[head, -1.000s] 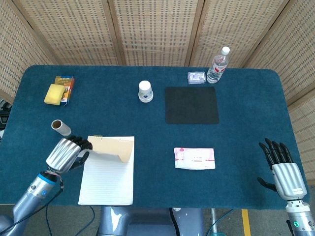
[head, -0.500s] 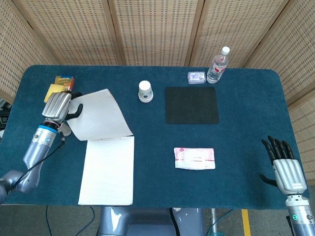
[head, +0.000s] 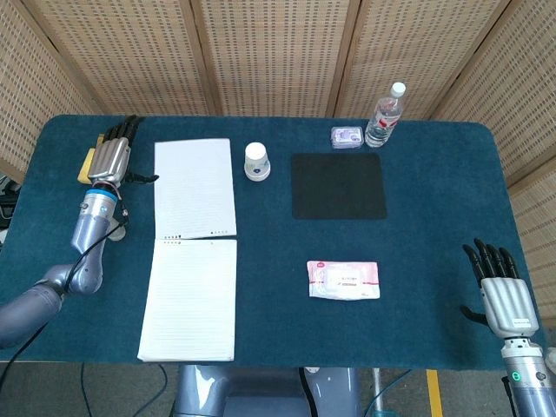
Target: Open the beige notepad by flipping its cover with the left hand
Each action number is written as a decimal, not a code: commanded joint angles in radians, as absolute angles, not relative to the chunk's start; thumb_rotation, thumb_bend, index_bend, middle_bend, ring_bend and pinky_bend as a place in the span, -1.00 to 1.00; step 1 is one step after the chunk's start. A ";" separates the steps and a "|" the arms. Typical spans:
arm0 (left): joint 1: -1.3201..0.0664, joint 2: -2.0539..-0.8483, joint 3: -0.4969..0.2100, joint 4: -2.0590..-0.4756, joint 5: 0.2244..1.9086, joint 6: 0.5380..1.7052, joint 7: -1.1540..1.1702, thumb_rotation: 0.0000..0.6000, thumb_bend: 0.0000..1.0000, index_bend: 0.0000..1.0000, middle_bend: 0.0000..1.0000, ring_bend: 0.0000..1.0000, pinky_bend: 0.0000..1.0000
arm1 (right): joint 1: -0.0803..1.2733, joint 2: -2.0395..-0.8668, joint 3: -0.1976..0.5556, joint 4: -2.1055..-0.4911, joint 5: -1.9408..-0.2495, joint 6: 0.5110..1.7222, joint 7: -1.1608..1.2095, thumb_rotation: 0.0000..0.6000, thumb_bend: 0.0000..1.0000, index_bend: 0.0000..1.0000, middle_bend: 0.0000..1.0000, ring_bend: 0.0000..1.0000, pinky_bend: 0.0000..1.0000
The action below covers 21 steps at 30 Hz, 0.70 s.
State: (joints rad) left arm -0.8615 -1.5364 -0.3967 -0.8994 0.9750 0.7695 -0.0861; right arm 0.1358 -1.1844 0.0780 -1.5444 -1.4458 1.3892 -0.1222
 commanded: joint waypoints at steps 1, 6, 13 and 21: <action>-0.880 -1.565 -0.415 -0.840 1.012 0.791 -0.162 1.00 -1.00 -1.00 -1.00 -1.00 -1.00 | 0.136 -1.188 0.076 -1.544 -1.446 1.390 -0.129 1.00 -1.00 -1.00 -1.00 -1.00 -1.00; -0.837 -1.526 -0.396 -0.876 1.077 0.843 -0.245 1.00 -1.00 -1.00 -1.00 -1.00 -1.00 | 0.133 -1.187 0.073 -1.549 -1.454 1.399 -0.130 1.00 -1.00 -1.00 -1.00 -1.00 -1.00; -0.665 -1.357 -0.291 -1.118 1.192 1.006 -0.231 1.00 -1.00 -1.00 -1.00 -1.00 -1.00 | 0.126 -1.177 0.068 -1.557 -1.472 1.418 -0.110 1.00 -1.00 -1.00 -1.00 -1.00 -1.00; -0.446 -1.149 -0.153 -1.503 1.277 1.219 -0.084 1.00 -1.00 -1.00 -1.00 -1.00 -1.00 | 0.127 -1.173 0.062 -1.549 -1.490 1.421 -0.084 1.00 -1.00 -1.00 -1.00 -1.00 -1.00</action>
State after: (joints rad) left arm -0.5616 -1.2525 -0.2363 -1.3470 1.2194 1.1006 -0.1734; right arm 0.1262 -1.1735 0.0625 -1.5499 -1.4887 1.4210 -0.0854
